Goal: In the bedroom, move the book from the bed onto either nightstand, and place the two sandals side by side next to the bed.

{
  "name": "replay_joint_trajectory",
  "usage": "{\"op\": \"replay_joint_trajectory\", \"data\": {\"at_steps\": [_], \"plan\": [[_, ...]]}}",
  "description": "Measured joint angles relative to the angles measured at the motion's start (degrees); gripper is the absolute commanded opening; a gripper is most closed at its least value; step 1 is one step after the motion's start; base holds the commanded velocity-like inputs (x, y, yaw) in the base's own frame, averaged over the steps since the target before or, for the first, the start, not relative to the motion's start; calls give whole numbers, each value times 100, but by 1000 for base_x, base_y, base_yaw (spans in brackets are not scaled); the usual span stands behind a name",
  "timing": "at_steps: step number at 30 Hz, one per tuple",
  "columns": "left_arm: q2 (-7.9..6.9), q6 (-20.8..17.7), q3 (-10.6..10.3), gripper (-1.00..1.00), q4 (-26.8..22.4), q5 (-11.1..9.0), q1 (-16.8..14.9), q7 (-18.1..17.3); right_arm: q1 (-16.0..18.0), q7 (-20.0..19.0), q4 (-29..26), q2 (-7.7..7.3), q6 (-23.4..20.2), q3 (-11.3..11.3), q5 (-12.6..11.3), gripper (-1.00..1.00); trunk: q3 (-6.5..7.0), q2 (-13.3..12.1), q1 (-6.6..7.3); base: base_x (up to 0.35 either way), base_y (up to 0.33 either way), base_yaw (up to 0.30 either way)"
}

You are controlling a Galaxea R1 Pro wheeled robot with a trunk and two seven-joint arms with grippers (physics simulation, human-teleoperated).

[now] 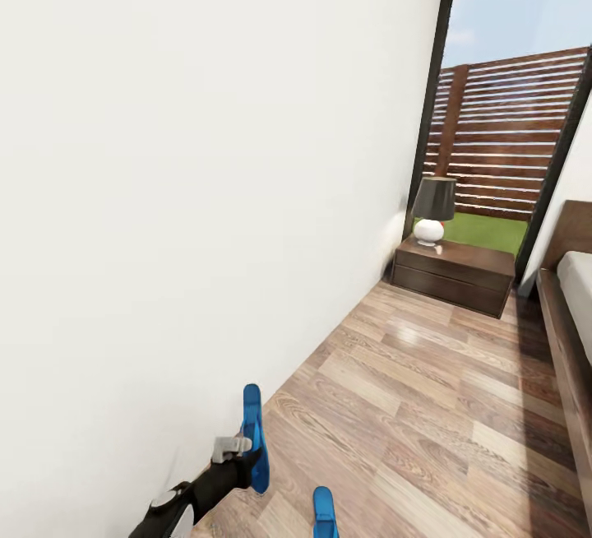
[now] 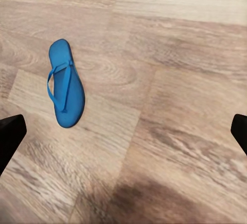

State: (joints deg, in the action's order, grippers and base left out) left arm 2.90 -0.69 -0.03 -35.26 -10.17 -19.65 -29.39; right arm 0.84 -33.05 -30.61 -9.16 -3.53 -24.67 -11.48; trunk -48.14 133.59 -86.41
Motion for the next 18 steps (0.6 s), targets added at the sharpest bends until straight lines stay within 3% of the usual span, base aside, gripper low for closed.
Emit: {"op": "replay_joint_trajectory", "data": {"at_steps": [4,6,7,8,9,10,12,14,16,18], "plan": [[9,5,2,-100,-30,1,0,100,2,12,-210,9,-61,1,33,100,0,0,0,0,0,0],[14,5,2,-100,-33,1,0,127,9,129,-753,18,-162,3,183,100,0,0,0,0,0,0],[16,6,2,-100,-36,1,-1,133,15,278,-1068,25,-338,3,321,100,0,0,0,0,0,0],[14,6,3,-100,-53,-5,-1,134,67,637,-1549,42,-844,6,577,100,1,0,0,0,0,0],[13,6,3,-100,-66,-3,-1,135,122,797,-1726,65,-1074,8,658,100,0,0,0,0,0,0],[10,7,2,-100,-87,-4,-1,135,283,1113,-1978,174,-1515,26,758,100,1,0,0,0,0,0],[5,3,2,-100,-123,-4,-2,132,741,1724,-2256,605,-2220,192,901,100,1,-1,0,0,0,0],[-1,-2,3,-100,-148,-6,-2,127,1218,2278,-2365,1005,-2564,542,968,100,1,0,0,0,0,0],[-5,-9,8,-100,-216,-12,-2,122,1581,2799,-2413,1199,-2726,988,1002,100,1,0,0,0,0,0],[-7,-16,13,-100,-299,-13,-2,121,1774,3112,-2431,1268,-2833,1322,1017,100,1,0,0,0,0,0]]}}
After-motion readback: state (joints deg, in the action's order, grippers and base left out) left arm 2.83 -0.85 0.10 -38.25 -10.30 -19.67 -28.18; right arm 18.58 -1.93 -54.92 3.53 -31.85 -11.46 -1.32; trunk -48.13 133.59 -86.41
